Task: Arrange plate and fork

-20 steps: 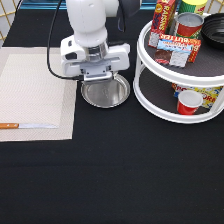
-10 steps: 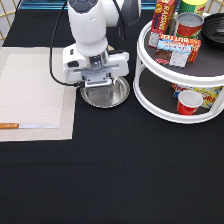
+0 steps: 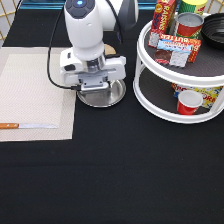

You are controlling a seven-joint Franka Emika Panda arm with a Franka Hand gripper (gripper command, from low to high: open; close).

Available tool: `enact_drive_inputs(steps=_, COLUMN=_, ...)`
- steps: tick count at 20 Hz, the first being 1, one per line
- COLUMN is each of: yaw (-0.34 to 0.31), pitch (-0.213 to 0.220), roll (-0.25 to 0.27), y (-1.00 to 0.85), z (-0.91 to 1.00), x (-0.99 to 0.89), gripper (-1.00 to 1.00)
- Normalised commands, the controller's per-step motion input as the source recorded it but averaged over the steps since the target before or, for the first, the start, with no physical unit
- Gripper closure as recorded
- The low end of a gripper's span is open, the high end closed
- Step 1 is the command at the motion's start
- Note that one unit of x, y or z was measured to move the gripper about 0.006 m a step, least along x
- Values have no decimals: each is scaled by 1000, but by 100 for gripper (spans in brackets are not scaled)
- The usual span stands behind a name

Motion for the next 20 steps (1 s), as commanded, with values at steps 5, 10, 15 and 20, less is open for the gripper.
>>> enact_drive_inputs(steps=5, yaw=-83, pitch=21, roll=37, y=-486, z=164, x=432, gripper=-100)
enact_drive_inputs(steps=10, yaw=-53, pitch=23, roll=60, y=-569, z=136, x=407, gripper=-100)
enact_drive_inputs(steps=15, yaw=-39, pitch=0, roll=20, y=-664, z=0, x=370, gripper=-100)
enact_drive_inputs(steps=20, yaw=-5, pitch=0, roll=7, y=-682, z=0, x=477, gripper=-100)
